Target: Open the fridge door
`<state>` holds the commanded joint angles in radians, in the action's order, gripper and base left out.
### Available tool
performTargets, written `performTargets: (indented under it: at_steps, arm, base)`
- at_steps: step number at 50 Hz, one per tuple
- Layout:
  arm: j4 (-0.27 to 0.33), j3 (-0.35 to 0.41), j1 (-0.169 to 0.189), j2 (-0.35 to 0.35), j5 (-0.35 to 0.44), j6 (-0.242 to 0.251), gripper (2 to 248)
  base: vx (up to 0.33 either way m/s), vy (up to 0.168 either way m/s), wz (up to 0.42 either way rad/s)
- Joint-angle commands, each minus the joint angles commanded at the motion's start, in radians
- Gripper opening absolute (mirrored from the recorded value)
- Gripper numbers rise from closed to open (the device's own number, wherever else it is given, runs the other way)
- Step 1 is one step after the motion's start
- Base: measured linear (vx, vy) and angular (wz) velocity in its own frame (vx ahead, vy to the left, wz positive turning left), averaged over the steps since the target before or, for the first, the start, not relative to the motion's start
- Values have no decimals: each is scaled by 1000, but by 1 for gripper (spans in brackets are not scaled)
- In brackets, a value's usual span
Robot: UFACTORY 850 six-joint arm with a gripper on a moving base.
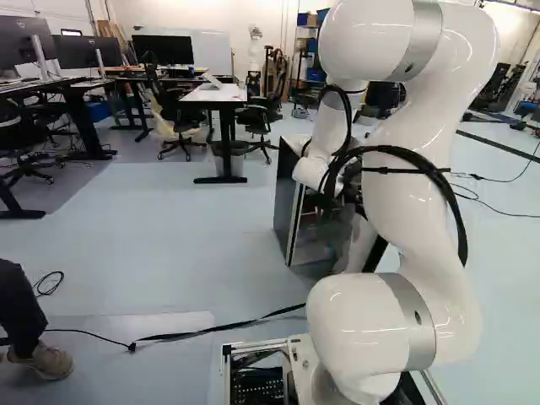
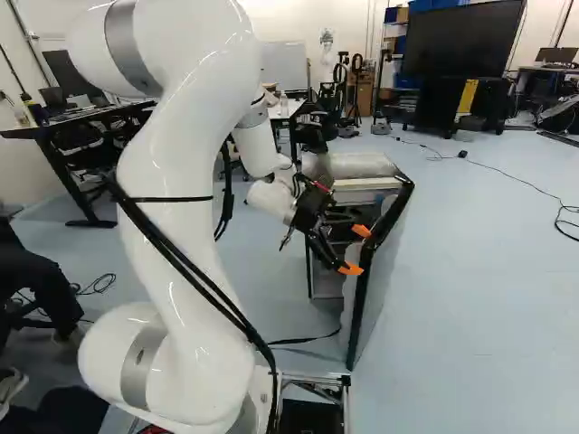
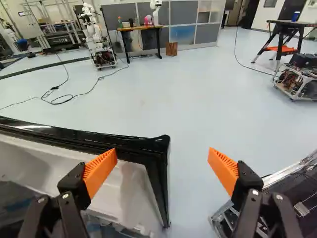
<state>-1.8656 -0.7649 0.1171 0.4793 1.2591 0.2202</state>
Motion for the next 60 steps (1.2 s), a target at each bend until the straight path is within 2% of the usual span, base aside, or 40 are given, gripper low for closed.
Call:
performTargets:
  at_steps: [24,60]
  arm:
    - [0,-112,125,57,0,0,247]
    - [0,-290,281,149,0,0,247]
  base:
    - [0,0,0]
    - [0,0,0]
